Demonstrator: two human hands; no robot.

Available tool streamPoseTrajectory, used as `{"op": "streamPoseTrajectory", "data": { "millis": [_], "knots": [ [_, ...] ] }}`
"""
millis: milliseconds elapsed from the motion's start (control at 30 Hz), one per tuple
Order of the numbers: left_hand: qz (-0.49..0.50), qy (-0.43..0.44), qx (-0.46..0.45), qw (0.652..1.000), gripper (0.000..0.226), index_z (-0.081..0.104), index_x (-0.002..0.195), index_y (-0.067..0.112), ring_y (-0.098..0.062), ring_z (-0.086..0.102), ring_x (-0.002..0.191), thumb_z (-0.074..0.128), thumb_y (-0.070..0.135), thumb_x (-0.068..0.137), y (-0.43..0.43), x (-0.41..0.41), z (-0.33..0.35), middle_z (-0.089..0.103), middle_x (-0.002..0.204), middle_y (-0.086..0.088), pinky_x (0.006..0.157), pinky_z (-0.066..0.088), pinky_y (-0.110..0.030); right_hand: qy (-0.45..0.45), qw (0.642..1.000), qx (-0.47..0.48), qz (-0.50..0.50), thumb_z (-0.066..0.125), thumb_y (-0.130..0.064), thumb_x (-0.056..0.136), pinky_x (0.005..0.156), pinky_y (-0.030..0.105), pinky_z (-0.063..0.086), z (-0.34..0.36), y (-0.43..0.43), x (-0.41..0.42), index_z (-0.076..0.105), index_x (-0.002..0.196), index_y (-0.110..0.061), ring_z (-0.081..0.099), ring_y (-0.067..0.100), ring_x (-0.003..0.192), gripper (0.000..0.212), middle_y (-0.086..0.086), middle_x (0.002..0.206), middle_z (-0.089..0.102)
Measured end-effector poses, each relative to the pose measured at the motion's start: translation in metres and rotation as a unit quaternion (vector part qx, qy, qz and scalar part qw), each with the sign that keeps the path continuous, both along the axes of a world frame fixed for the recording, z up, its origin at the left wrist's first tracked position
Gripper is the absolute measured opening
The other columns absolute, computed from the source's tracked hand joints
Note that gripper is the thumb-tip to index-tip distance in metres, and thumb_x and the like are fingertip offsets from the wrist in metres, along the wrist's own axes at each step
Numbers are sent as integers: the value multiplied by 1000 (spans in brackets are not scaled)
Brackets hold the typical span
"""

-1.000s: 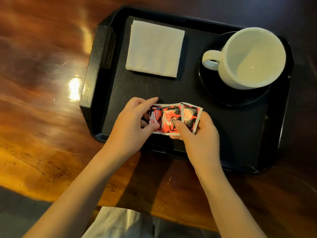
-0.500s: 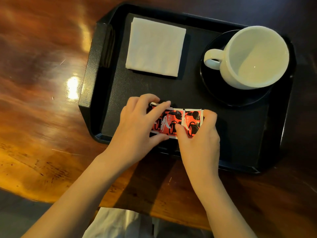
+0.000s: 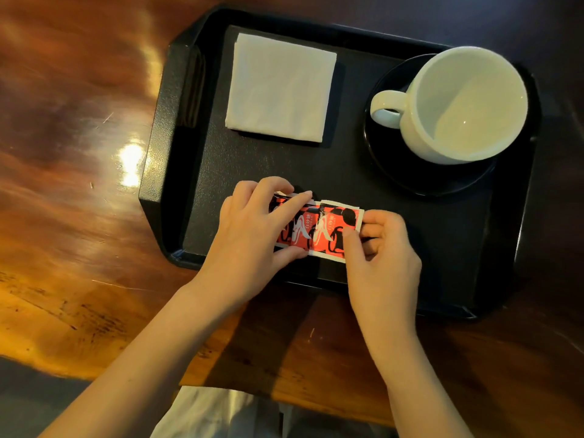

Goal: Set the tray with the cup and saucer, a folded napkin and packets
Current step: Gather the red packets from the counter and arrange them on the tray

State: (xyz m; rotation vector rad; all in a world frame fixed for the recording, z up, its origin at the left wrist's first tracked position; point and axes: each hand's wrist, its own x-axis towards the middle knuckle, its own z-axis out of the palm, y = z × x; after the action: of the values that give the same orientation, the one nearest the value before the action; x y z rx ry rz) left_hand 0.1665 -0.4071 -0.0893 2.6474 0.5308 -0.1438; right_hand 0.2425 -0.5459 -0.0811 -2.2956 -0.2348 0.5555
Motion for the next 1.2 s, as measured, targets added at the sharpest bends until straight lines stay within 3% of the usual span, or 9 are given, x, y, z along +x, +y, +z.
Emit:
{"op": "streamPoseTrajectory", "data": {
  "millis": [100, 200, 267, 433, 567, 800, 1200],
  "knots": [
    [-2, -6, -5, 1000, 74, 51, 130, 21, -22, 33, 107, 80, 39, 64, 0, 0, -1, 51, 125, -8, 82, 39, -44, -57, 995, -67, 37, 63, -25, 85, 55, 8, 37, -3, -3, -2, 50, 114, -19, 55, 1, 69, 33, -12, 89, 53],
    [-2, -8, -5, 1000, 74, 51, 130, 21, -22, 33, 108, 80, 38, 64, 1, 0, -2, 50, 125, -8, 83, 40, -45, -107, 982, -133, 77, 62, -31, 82, 63, 9, 31, -4, -6, -3, 48, 121, -16, 55, 12, 92, 45, 3, 104, 56],
    [-3, -13, -8, 1000, 73, 50, 131, 20, -23, 34, 107, 78, 39, 66, 1, -1, -3, 50, 125, -8, 83, 40, -46, -131, 979, -125, 97, 57, -37, 80, 76, 17, 37, -2, -7, 0, 45, 129, -14, 50, 17, 106, 55, 7, 116, 53],
    [-16, -14, -14, 1000, 74, 45, 135, 19, -23, 34, 110, 68, 45, 69, 3, -2, -2, 48, 127, -7, 87, 40, -46, -102, 945, -117, 289, 61, -49, 75, 98, 33, 29, -6, -14, 14, 25, 144, -24, 25, 14, 121, 82, -1, 139, 35],
    [-20, -5, -18, 1000, 87, 41, 138, 17, -22, 32, 113, 80, 41, 64, 6, -5, -2, 47, 129, -8, 91, 37, -45, -125, 933, -130, 310, 74, -38, 71, 98, 41, 33, -11, -15, 20, 36, 140, -21, 26, 18, 120, 80, 2, 136, 41],
    [-21, -4, -16, 1000, 81, 46, 134, 16, -22, 32, 112, 81, 36, 64, 11, -7, -2, 49, 127, -8, 89, 38, -45, -123, 936, -127, 304, 75, -39, 70, 94, 32, 28, -13, -17, 21, 40, 135, -22, 27, 15, 115, 76, 0, 128, 41],
    [-35, -4, -15, 999, 77, 48, 133, 18, -21, 35, 113, 80, 35, 66, 9, -4, -1, 51, 128, -5, 87, 38, -45, -119, 934, -132, 310, 74, -38, 71, 95, 31, 25, -12, -21, 27, 37, 136, -25, 26, 14, 116, 76, -2, 128, 36]
  ]
}}
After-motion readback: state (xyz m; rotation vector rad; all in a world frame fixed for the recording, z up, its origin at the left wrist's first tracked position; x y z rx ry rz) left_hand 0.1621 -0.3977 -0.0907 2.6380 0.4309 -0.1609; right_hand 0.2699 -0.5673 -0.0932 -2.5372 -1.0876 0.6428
